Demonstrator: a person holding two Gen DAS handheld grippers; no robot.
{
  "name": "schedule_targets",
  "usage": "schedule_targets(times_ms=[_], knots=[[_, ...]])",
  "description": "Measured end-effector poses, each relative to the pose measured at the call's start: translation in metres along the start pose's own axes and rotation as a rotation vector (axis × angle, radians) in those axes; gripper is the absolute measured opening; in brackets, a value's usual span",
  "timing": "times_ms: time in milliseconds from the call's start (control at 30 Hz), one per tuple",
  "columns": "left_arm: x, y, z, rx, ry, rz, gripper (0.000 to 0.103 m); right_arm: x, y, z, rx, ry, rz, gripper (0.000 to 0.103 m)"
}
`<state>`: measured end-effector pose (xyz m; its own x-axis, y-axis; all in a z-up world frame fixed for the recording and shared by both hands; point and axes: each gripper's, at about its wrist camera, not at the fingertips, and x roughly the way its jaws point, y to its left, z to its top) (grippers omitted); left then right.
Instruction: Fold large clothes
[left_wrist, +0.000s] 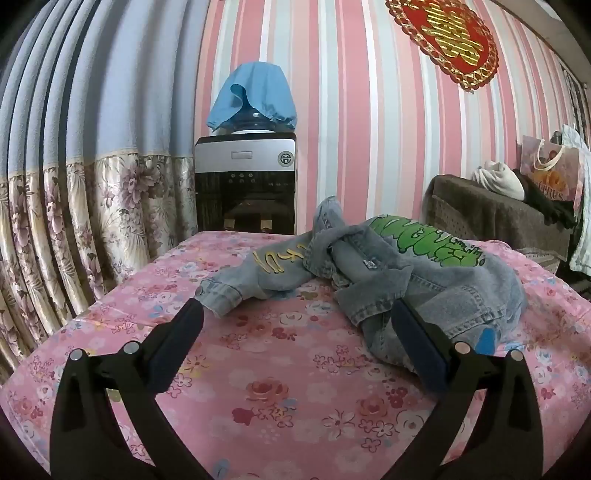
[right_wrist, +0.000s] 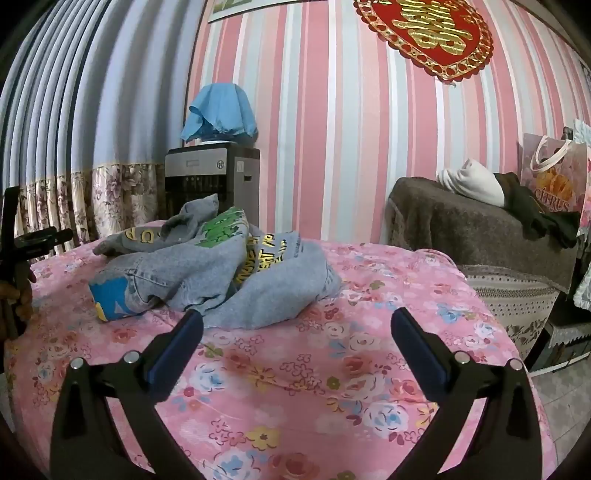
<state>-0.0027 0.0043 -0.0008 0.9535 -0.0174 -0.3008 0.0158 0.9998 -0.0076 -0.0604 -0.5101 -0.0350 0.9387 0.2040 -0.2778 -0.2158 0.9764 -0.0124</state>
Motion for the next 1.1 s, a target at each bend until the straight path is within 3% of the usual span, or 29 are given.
schedule_targets(times_ms=[667,867,967,1100], knots=[[0.003,0.000,0.001,-0.014,0.006,-0.004,0.100,0.004,-0.006,0.005,0.027,-0.009,-0.030,0.101],[0.000,0.019,0.001,-0.110,0.006,-0.067,0.100,0.008,-0.005,0.008,0.070,-0.007,-0.055,0.101],[0.004,0.033,0.002,-0.133,0.048,-0.059,0.100,0.015,0.009,0.018,0.107,0.024,-0.035,0.101],[0.006,0.046,0.015,-0.060,0.060,-0.009,0.100,0.023,0.053,0.039,0.077,0.048,0.013,0.101]])
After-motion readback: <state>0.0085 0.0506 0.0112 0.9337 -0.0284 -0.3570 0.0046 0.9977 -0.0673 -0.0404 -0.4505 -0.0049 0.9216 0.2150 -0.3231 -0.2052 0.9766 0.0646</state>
